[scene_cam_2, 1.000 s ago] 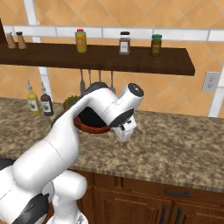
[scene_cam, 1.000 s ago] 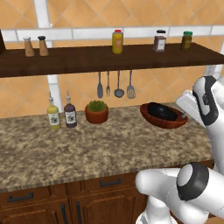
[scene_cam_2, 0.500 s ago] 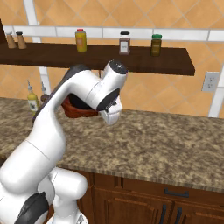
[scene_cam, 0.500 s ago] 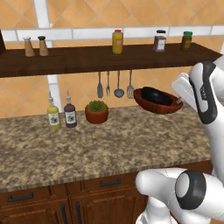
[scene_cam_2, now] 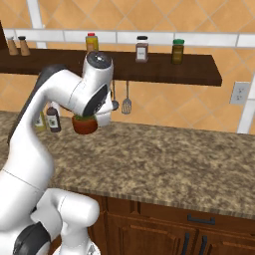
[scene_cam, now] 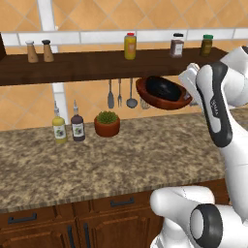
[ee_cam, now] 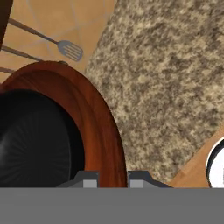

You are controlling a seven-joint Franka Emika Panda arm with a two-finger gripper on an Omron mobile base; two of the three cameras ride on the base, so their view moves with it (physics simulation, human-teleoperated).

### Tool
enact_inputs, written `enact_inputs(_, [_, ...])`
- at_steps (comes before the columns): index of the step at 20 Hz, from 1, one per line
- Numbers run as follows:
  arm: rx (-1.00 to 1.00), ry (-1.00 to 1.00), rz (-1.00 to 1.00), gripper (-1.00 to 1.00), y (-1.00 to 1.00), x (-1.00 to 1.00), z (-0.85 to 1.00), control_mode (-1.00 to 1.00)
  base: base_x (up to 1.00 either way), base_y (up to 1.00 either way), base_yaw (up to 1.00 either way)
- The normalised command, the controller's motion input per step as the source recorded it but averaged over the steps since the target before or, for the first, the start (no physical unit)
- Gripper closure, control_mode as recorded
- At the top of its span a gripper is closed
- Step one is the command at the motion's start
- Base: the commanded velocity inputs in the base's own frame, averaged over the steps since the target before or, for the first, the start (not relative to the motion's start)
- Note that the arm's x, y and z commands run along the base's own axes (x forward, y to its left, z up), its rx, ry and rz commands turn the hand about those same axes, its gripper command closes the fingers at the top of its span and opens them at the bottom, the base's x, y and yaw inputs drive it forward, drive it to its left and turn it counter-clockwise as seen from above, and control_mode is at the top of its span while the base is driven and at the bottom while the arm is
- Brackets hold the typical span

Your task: Pick up the bowls on the counter and stack them on top of one another in the open cabinet. Place the smaller bowl on top of the larger bowl.

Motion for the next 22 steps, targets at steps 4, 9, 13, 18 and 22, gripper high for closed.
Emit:
enact_inputs(4, [0.0, -0.01, -0.11, 1.0, 0.54, 0.0, 0.59, -1.0, 0.0, 0.0, 0.0])
enact_inputs(9, [0.0, 0.0, -0.07, 1.0, 0.43, 0.03, 0.57, -1.0, 0.0, 0.0, 0.0])
enact_inputs(13, [0.0, 0.0, -0.05, 1.0, 0.37, 0.1, 0.47, -1.0, 0.0, 0.0, 0.0])
enact_inputs(18, [0.0, 0.0, -0.04, 1.0, 0.37, 0.06, 0.34, -1.0, 0.0, 0.0, 0.0])
enact_inputs(22, [0.0, 0.0, -0.04, 1.0, 0.29, 0.21, 0.2, -1.0, 0.0, 0.0, 0.0])
